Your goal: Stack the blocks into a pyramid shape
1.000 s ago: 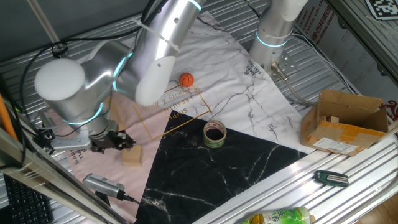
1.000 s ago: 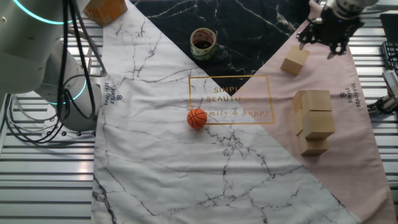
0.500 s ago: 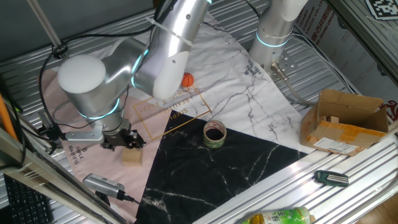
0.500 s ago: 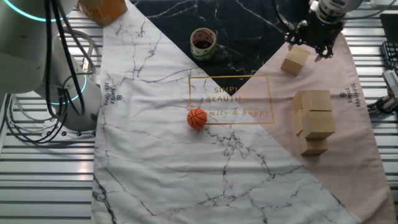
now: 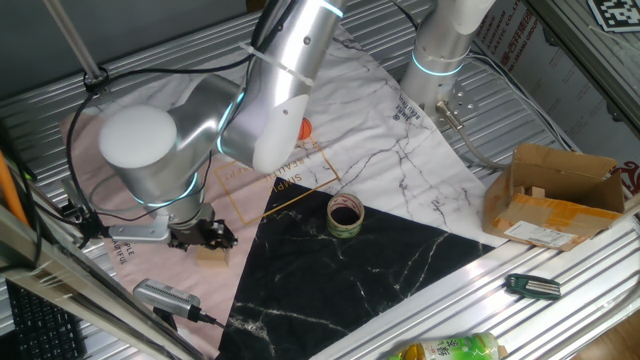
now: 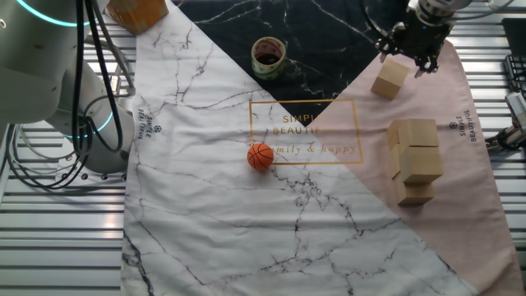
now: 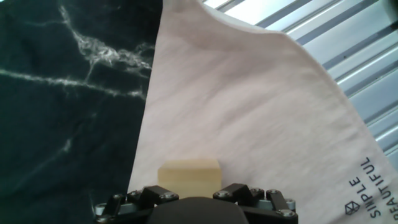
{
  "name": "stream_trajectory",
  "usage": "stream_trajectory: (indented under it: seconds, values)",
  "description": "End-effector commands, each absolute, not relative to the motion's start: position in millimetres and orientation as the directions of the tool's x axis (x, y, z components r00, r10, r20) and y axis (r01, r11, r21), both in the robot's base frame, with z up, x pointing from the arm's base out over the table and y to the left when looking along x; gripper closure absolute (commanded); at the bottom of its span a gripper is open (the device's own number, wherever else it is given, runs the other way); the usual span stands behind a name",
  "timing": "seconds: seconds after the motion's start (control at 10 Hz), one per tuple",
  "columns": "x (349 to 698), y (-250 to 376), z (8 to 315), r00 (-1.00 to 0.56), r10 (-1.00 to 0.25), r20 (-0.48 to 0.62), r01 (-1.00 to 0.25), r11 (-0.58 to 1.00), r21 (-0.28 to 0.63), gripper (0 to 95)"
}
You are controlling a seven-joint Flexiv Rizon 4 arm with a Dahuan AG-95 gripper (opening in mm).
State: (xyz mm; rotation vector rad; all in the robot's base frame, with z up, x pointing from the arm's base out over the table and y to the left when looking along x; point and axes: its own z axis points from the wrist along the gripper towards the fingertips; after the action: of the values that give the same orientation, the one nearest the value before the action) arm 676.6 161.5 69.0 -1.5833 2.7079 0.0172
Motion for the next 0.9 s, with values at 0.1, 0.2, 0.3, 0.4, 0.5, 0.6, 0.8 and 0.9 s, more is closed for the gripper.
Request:
stream_trajectory:
  seconds: [0.1,0.2,0.3,0.4,0.5,0.6,0.8,0.9]
  values:
    - [677,162,68,-0.486,-0.874,-0.008,-0.874,0.486,0.003,19.0]
    - [676,163,65,-0.486,-0.874,-0.01,-0.874,0.486,0.002,19.0]
    - [675,163,63,-0.486,-0.874,-0.008,-0.874,0.486,0.002,19.0]
    - [674,163,62,-0.485,-0.874,-0.008,-0.874,0.485,-0.001,19.0]
    - [673,163,59,-0.485,-0.875,-0.011,-0.875,0.485,-0.002,19.0]
    - [673,163,57,-0.483,-0.876,-0.012,-0.876,0.483,-0.005,19.0]
    - [673,162,52,-0.482,-0.876,-0.016,-0.876,0.482,-0.011,19.0]
    - [672,162,51,-0.482,-0.876,-0.013,-0.876,0.482,-0.012,19.0]
